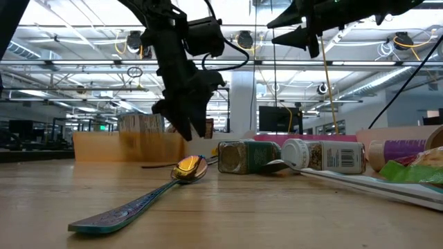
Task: Pick & Place Food Item
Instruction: Put the black spoon into the red bin
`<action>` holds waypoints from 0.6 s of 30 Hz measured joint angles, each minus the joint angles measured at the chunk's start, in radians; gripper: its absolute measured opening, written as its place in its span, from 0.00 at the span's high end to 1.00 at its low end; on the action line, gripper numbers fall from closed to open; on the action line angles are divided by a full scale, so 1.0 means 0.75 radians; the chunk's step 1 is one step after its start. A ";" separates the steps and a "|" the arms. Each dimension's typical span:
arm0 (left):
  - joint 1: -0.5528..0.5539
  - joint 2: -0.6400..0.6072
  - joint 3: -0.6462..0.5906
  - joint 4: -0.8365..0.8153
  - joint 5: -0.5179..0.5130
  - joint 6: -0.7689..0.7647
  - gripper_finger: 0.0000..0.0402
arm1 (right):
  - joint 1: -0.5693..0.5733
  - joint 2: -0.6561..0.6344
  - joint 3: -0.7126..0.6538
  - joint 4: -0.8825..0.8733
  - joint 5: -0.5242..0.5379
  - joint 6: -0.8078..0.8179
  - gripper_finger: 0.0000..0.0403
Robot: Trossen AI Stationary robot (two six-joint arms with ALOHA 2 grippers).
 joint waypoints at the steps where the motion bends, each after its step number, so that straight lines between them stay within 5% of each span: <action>1: -0.004 0.006 0.000 -0.001 -0.006 0.001 0.42 | 0.000 0.000 0.000 0.000 0.000 0.000 0.49; 18: -0.151 0.194 0.005 -0.079 -0.152 0.021 0.41 | 0.001 0.000 -0.001 -0.006 0.000 -0.010 0.49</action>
